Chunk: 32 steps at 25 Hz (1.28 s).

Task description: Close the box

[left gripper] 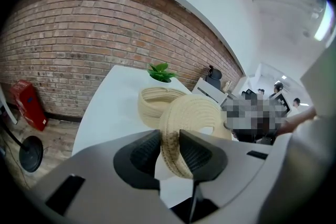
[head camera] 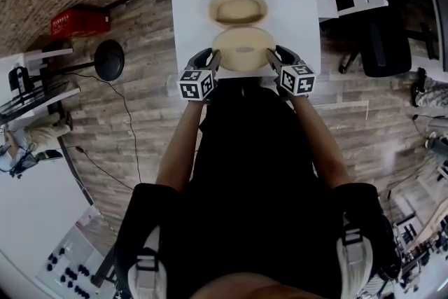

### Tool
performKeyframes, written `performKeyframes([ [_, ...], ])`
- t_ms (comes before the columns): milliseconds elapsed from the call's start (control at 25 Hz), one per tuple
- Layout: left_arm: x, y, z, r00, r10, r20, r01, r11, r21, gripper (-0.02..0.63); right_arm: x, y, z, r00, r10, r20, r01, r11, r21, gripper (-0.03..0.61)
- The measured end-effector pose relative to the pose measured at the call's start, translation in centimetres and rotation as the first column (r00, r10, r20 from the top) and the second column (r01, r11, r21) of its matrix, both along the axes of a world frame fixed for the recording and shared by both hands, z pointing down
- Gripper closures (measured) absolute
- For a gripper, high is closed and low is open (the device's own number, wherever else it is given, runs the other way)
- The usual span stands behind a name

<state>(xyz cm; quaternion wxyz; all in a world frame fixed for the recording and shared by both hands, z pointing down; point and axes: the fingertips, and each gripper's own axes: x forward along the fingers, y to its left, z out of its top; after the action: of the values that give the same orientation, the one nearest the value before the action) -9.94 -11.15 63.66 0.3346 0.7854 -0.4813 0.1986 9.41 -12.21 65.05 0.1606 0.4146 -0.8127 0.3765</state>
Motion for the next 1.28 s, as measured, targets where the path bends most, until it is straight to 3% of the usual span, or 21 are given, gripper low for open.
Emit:
performKeyframes([
  [600,-1.6,-5.8,-2.2,1.000,-0.012,0.005,0.012,0.999,0.048,0.494,-1.5,-6.1,-2.4,1.000,-0.004,0.010,0.004,0.999,0.048,0.446],
  [1280,-2.8,-13.0,0.1,0.999,0.034,-0.007,-0.034,0.999,-0.015,0.494,-2.6,-13.3,-1.5,0.998,0.050,-0.025,-0.050,0.999,0.016,0.448],
])
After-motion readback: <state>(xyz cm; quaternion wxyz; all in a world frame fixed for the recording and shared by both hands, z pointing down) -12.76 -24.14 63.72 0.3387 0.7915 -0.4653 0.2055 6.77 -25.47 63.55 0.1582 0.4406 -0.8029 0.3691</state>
